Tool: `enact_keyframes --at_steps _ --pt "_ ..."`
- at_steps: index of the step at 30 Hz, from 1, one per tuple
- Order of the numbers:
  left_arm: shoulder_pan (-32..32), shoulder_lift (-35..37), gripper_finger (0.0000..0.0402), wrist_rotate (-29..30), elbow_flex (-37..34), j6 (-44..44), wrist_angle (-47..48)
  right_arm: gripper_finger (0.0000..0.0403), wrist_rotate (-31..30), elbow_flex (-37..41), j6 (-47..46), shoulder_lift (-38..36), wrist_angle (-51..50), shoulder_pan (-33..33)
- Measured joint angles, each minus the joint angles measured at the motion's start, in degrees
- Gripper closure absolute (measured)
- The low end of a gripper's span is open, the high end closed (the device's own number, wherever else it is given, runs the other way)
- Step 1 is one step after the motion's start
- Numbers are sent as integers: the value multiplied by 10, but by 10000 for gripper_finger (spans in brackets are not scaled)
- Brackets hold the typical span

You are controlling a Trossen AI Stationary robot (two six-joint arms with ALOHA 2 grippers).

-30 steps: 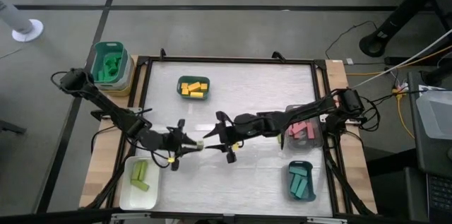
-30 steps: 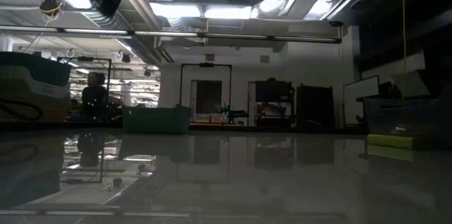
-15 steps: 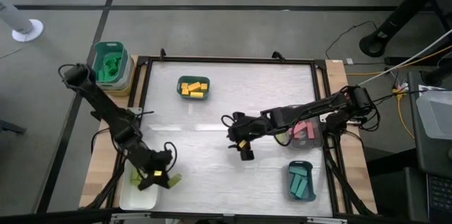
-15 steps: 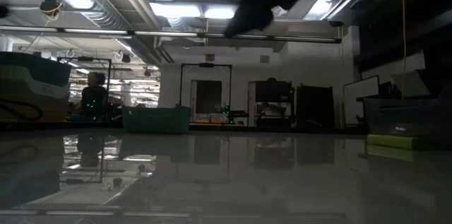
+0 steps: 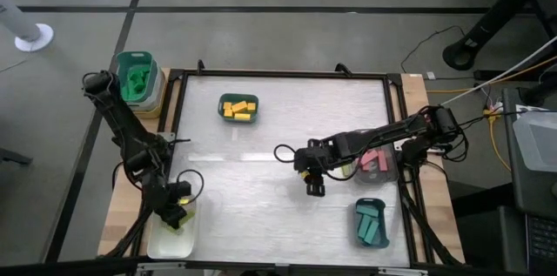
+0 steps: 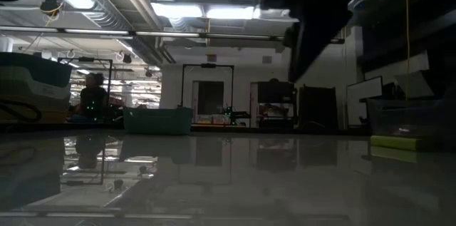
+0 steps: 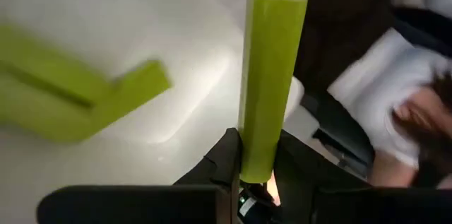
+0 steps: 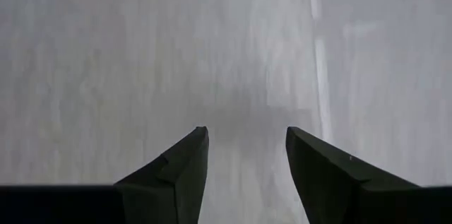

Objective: Sort blocks
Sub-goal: Put the green block into the white bin

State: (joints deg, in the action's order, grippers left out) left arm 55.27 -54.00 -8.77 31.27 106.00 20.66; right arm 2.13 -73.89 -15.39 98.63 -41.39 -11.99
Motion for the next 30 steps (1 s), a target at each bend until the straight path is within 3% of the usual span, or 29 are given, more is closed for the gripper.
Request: enact_keyframes --at_steps 4,15,30 --pt "3 -2 349 1 0 45 36 212 0 0 -43 0 -42 0" --pt "3 -2 348 5 0 31 107 212 0 0 -58 0 -57 0" --pt "3 -11 335 5 0 61 107 212 0 0 -58 0 -60 0"
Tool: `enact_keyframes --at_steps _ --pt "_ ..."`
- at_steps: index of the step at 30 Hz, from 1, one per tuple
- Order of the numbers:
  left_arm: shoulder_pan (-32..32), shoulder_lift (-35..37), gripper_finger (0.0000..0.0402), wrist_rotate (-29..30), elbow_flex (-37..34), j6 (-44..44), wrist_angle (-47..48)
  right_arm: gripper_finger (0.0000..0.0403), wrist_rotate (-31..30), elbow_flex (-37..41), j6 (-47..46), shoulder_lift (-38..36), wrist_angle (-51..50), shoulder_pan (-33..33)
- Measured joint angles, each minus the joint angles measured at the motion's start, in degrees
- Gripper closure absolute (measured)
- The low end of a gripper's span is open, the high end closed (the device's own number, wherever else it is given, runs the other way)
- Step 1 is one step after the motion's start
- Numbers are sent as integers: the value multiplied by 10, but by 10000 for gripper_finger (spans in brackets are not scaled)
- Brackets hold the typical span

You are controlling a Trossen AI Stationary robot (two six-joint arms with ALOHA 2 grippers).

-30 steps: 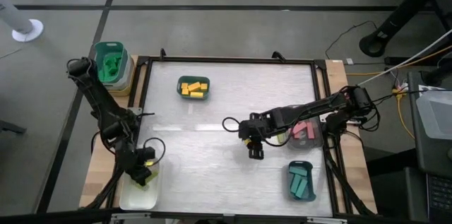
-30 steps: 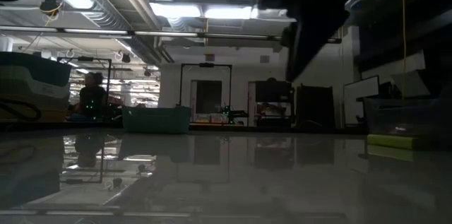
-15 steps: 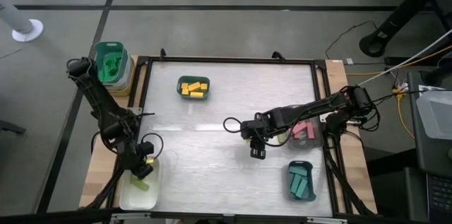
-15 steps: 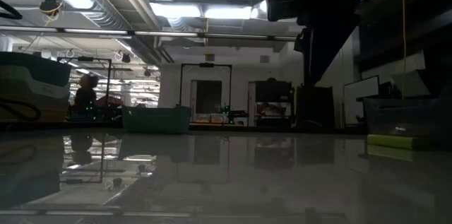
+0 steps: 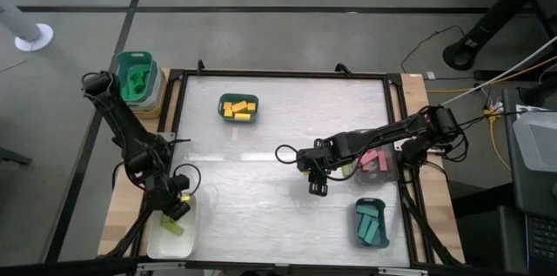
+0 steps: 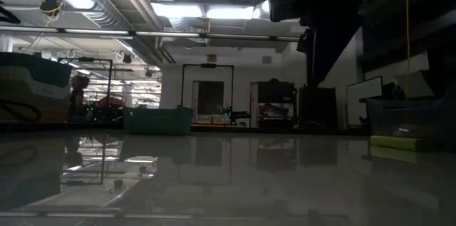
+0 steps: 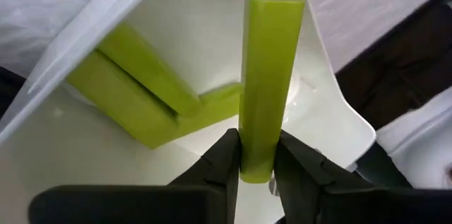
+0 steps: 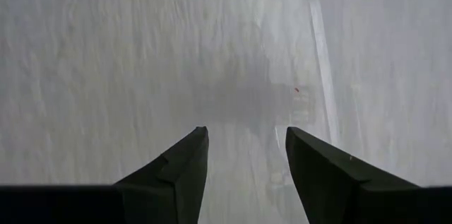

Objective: Sort blocks
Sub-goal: Put the green block into the white bin

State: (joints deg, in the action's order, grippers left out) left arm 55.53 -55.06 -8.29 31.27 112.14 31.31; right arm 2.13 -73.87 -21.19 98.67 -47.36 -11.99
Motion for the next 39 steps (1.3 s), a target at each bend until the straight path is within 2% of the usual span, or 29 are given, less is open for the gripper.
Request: enact_keyframes --at_steps 5,9,12,16,23,31,39 --pt "0 -23 292 -2 0 -4 0 212 0 0 -18 0 -16 0" --pt "0 -43 254 -2 0 -5 0 212 -8 5 -93 0 -17 -1" --pt "0 -47 238 -2 0 -11 -7 212 -44 19 -142 0 -18 -9" --pt "0 -47 234 -3 0 -35 -7 212 -90 47 -219 1 -24 -17" --pt "0 -47 233 -1 0 -57 -4 212 -111 103 -321 1 -42 -15" --pt "0 -47 233 28 0 -57 -4 212 -125 161 -383 1 -54 -15" --pt "0 -47 233 30 0 -57 -4 212 -147 175 -405 0 -62 -15"
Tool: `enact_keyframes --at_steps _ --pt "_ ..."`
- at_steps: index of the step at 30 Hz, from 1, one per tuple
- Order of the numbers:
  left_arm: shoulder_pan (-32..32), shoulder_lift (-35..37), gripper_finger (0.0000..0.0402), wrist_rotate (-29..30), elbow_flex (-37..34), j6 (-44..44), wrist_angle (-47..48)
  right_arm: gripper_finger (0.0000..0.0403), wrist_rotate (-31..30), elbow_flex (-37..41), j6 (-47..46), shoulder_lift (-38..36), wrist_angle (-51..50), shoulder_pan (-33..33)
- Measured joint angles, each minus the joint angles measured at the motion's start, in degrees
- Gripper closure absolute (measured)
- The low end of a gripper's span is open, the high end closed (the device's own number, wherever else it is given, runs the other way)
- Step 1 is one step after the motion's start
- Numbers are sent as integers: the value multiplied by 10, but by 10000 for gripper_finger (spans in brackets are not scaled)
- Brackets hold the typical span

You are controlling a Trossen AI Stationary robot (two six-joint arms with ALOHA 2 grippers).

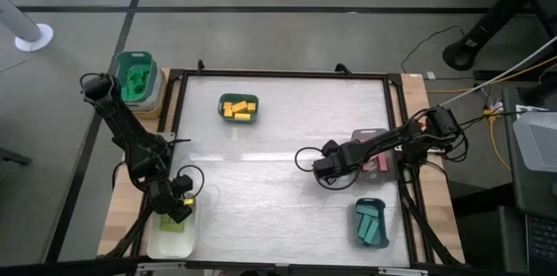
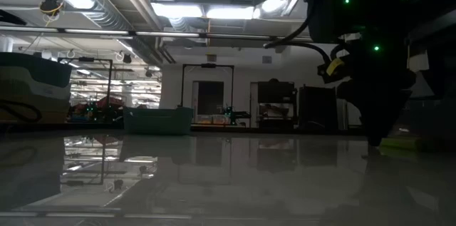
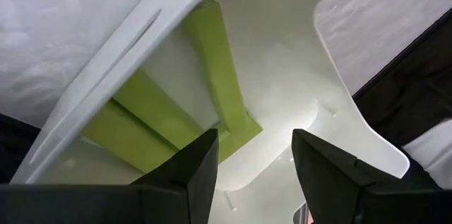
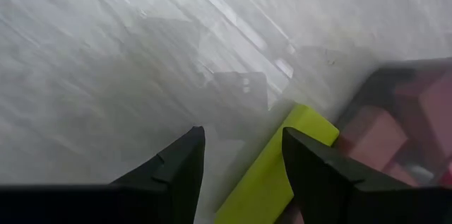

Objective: Sort blocks
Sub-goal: Put the green block into the white bin

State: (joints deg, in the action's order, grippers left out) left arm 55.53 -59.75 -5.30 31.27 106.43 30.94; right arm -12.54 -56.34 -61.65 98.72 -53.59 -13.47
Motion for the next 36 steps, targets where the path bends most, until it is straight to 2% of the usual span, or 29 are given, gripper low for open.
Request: enact_keyframes --at_steps 12,18,25,32,36 --pt "0 0 233 4 0 0 1 212 5 -31 4 0 -40 0" --pt "0 0 233 34 0 -20 1 212 4 -26 -14 0 -60 0" --pt "0 0 233 37 0 -29 -3 212 15 -5 -16 0 -46 0" --pt "0 1 233 36 0 -39 -51 212 37 3 -11 -2 -14 0" --pt "0 4 233 34 0 -91 -100 212 40 2 -11 -2 -5 0"
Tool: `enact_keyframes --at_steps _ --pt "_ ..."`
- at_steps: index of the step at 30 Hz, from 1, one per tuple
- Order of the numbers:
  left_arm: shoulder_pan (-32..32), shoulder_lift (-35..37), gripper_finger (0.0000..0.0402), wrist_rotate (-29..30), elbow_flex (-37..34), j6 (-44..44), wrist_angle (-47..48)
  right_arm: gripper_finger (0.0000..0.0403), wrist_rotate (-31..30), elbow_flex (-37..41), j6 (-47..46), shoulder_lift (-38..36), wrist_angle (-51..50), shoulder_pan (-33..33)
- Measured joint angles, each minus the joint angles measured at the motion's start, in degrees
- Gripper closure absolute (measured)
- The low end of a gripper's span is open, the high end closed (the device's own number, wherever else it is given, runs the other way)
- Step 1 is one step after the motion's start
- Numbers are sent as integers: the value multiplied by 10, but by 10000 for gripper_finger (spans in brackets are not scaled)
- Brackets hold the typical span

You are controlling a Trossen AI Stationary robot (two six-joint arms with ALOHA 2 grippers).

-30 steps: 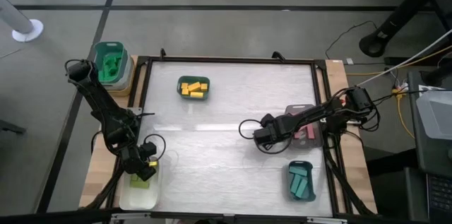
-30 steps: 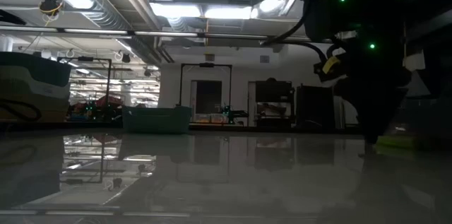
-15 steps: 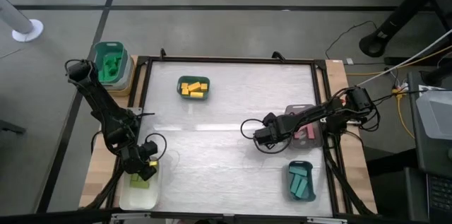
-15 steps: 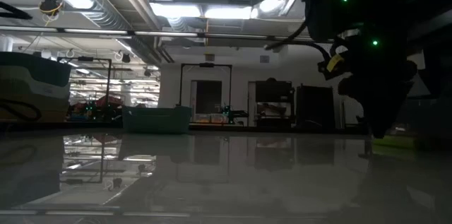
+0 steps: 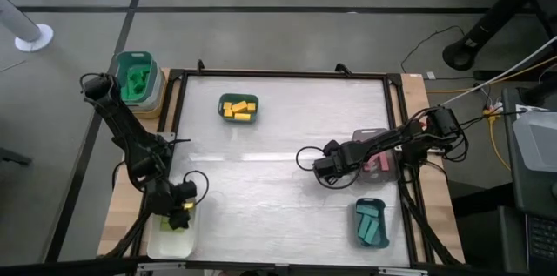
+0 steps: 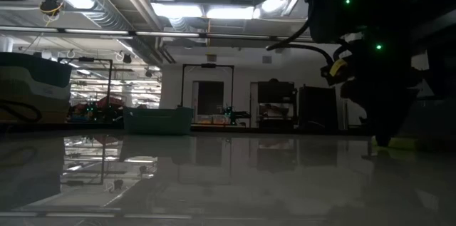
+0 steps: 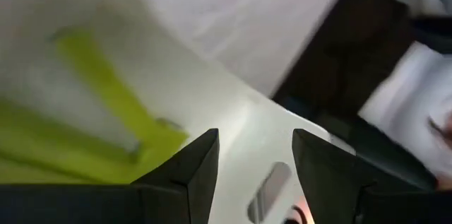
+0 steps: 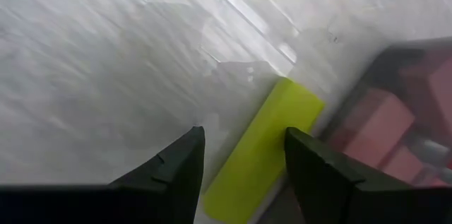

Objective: Sort blocks
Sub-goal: Put the green block into the white bin

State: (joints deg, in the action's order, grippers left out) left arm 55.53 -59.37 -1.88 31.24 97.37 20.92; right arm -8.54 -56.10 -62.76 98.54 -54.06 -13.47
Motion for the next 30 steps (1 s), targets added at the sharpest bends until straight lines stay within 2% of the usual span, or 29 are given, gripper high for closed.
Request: enact_keyframes --at_steps 4,8,16,21,30 --pt "-1 7 233 0 0 -33 -41 212 1 0 6 0 12 0" --pt "-1 19 233 4 0 -29 -66 212 10 -7 32 0 42 0" --pt "-1 30 233 48 0 -49 -82 212 26 -47 123 3 120 0" --pt "-1 30 233 57 0 -51 -81 212 6 -66 112 3 110 -1" --pt "-1 30 233 58 0 -48 -81 212 16 -68 86 12 100 -5"
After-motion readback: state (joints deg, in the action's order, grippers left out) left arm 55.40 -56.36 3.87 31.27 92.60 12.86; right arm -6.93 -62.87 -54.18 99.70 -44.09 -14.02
